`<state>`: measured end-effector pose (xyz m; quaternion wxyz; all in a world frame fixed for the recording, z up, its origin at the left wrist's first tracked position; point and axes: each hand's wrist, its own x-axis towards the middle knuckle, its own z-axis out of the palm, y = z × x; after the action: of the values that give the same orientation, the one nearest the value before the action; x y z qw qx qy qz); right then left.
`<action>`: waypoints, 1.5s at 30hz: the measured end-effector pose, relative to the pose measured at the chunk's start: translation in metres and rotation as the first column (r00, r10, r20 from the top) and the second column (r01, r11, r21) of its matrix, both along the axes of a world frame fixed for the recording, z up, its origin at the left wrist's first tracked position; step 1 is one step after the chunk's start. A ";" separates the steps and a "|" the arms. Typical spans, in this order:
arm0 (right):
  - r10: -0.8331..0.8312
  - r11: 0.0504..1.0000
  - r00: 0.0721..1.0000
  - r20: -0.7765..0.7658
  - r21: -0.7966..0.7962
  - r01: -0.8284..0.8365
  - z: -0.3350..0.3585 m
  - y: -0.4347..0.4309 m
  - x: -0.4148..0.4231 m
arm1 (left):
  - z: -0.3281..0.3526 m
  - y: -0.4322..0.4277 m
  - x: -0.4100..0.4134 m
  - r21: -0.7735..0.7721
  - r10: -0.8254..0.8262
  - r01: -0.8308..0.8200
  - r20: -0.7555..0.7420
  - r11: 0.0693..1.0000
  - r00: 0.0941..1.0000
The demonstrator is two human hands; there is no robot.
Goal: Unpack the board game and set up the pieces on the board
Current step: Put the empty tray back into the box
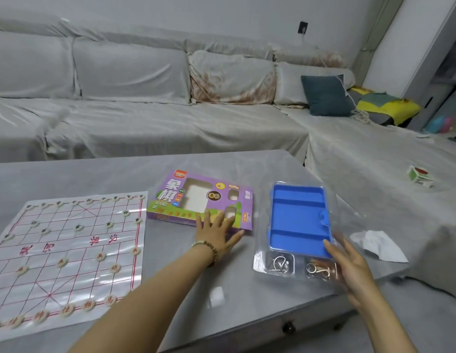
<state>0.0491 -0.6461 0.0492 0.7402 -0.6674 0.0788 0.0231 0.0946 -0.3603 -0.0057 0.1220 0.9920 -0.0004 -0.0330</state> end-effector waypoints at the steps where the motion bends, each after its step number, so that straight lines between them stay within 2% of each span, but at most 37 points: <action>1: -0.004 1.000 1.000 -0.005 -0.005 0.004 -0.002 -0.006 -0.002 | 0.000 0.002 -0.006 -0.006 -0.041 0.042 0.034 0.999 0.999; 4: -0.006 1.000 1.000 -0.023 -0.007 0.006 -0.009 -0.020 -0.006 | -0.002 0.013 -0.023 -0.038 -0.160 0.168 0.162 0.985 0.974; 7: 0.010 1.000 1.000 -0.024 -0.010 -0.010 -0.018 -0.029 -0.007 | -0.002 0.024 -0.031 -0.042 -0.175 0.191 0.240 0.981 0.955; 10: 0.067 0.998 0.997 -0.033 -0.011 -0.067 -0.022 -0.030 -0.009 | -0.003 0.027 -0.033 -0.018 -0.180 0.188 0.218 0.982 0.959; 14: 0.150 0.988 0.988 -0.045 -0.033 -0.151 -0.021 -0.027 -0.009 | -0.004 0.031 -0.035 0.089 -0.205 0.193 0.152 0.977 0.967; 17: 0.134 0.991 0.991 -0.030 -0.018 -0.135 -0.022 -0.027 -0.008 | -0.005 0.037 -0.035 0.108 -0.250 0.231 0.207 0.967 0.946; 22: 0.145 0.989 0.989 -0.042 0.004 -0.145 -0.024 -0.028 -0.007 | -0.009 0.042 -0.032 -0.053 -0.345 0.366 0.230 0.929 0.910; 27: 0.192 0.981 0.980 -0.045 -0.009 -0.193 -0.024 -0.031 -0.007 | 0.003 0.040 -0.037 -0.321 -0.197 0.265 0.230 0.909 0.953; 31: 0.273 0.962 0.960 -0.058 -0.010 -0.274 -0.020 -0.041 -0.013 | 0.009 0.045 -0.034 -0.257 -0.220 0.274 0.217 0.927 0.951; 38: 0.439 0.893 0.880 -0.182 -0.025 -0.450 -0.025 -0.052 -0.018 | 0.016 0.051 -0.031 -0.166 -0.295 0.336 0.233 0.927 0.927; 42: 0.482 0.869 0.848 -0.221 -0.003 -0.495 -0.019 -0.043 -0.021 | 0.017 0.051 -0.029 -0.217 -0.273 0.316 0.208 0.923 0.939; 45: 0.562 0.808 0.783 -0.266 -0.026 -0.589 -0.020 -0.039 -0.020 | 0.018 0.053 -0.029 -0.241 -0.284 0.320 0.172 0.916 0.943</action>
<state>0.0296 -0.6849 0.0293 0.6449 -0.6903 -0.0366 0.3259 0.0655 -0.3076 0.0126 0.2471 0.9545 -0.1666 0.0152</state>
